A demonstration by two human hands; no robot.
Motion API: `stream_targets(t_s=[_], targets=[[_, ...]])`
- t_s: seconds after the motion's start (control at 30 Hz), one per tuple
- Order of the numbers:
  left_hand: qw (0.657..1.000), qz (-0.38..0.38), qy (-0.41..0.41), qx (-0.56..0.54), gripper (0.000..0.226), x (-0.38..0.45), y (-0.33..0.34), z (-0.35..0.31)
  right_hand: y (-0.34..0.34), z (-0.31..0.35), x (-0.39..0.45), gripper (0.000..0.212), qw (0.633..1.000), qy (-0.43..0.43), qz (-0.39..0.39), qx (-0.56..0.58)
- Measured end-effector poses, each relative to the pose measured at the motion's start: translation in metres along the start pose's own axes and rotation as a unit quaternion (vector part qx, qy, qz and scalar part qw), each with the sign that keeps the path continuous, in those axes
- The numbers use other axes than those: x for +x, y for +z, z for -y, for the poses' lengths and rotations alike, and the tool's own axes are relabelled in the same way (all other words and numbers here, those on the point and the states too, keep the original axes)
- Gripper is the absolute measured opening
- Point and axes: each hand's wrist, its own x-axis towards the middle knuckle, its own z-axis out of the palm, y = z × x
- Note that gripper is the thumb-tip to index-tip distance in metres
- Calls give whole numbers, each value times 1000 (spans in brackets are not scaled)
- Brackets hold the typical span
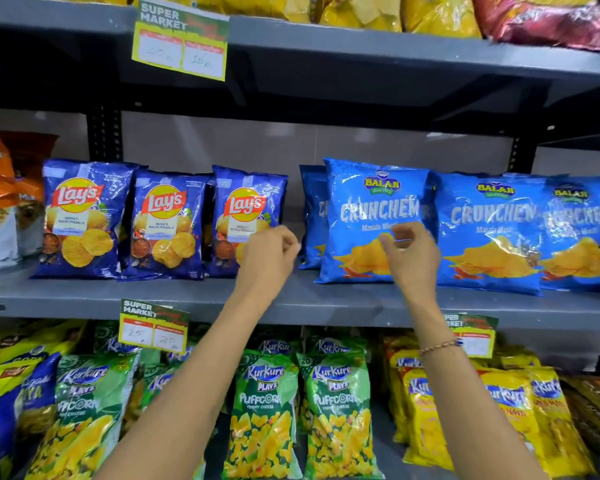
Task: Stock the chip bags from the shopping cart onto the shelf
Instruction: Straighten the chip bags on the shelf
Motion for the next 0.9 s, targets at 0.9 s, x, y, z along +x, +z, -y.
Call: stream_targets(t_s=[0.9], targets=[[981,142,-124,-49,60,16,69,-4,3,-72,33,68,955,120,269,-40]])
